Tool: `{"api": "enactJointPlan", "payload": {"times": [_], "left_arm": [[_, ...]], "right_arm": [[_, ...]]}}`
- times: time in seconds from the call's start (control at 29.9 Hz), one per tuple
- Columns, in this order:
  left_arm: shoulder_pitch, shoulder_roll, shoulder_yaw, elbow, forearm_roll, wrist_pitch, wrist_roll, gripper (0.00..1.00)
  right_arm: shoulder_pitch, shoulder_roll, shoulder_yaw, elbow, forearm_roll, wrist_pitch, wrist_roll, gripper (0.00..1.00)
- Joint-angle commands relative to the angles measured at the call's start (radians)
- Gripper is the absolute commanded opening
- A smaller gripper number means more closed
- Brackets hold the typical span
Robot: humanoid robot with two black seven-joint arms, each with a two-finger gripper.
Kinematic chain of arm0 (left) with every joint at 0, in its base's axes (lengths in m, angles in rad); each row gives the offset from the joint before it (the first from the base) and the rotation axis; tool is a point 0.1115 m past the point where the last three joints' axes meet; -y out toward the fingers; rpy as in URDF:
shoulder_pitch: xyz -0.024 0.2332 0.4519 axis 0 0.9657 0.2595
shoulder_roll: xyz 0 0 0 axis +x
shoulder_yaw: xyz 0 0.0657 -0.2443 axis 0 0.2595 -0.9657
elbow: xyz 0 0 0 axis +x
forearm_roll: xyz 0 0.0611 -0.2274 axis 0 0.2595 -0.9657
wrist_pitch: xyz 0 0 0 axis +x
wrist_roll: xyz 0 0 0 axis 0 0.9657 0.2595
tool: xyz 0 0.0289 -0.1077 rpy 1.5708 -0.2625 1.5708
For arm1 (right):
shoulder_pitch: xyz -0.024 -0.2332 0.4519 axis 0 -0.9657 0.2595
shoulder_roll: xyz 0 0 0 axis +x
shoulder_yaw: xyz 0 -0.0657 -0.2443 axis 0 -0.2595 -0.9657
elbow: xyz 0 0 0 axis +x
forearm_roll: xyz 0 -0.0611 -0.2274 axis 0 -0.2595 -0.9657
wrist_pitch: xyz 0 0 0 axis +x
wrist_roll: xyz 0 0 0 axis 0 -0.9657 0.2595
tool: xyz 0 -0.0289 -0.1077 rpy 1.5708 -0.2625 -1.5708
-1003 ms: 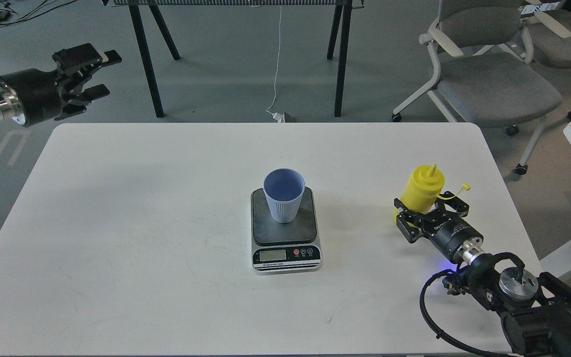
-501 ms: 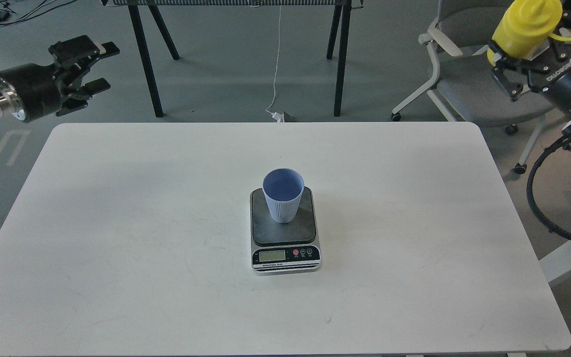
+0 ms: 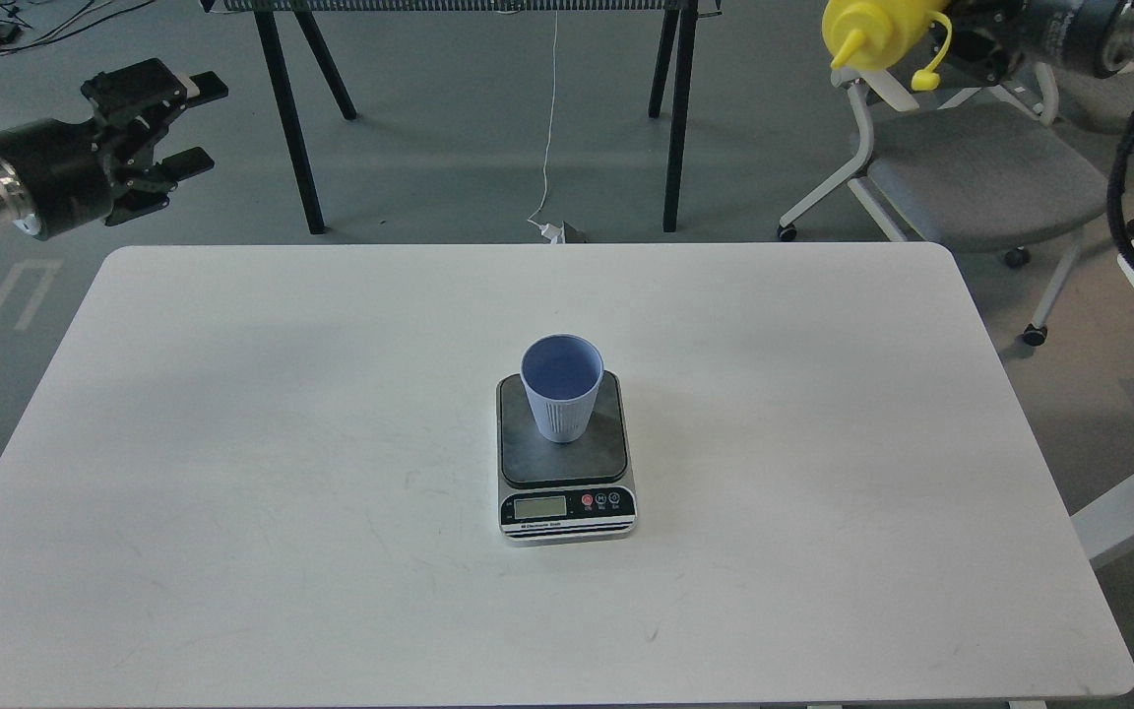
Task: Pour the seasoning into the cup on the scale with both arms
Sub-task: 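Lift the yellow bottle with the right gripper and bring it above the cup, then tilt the yellow bottle cap-down over the cup with the right gripper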
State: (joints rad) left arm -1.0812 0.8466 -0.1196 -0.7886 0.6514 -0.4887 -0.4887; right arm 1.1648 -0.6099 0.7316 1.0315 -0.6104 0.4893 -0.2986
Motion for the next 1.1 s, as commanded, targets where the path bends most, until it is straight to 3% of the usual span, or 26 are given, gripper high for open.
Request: {"api": "enactJointPlan", "payload": {"times": [0.0,0.37,1.07], "left_arm": [[0.012,0.0,-0.021,0.0,0.001,0.0,0.0,0.99],[0.033,-0.003,-0.057,0.0,0.001,0.0,0.0,0.99],[0.044,-0.027,-0.058,0.0,0.001,0.0,0.0,0.99]], "right_arm": [[0.039,0.106,-0.139,-0.007,-0.113,-0.015,0.013,0.02],[0.085,0.34,-0.27,-0.159,-0.247,-0.054,0.021,0.02],[0.084,0.584,-0.411,-0.347,-0.358,-0.156,0.035,0.02]]}}
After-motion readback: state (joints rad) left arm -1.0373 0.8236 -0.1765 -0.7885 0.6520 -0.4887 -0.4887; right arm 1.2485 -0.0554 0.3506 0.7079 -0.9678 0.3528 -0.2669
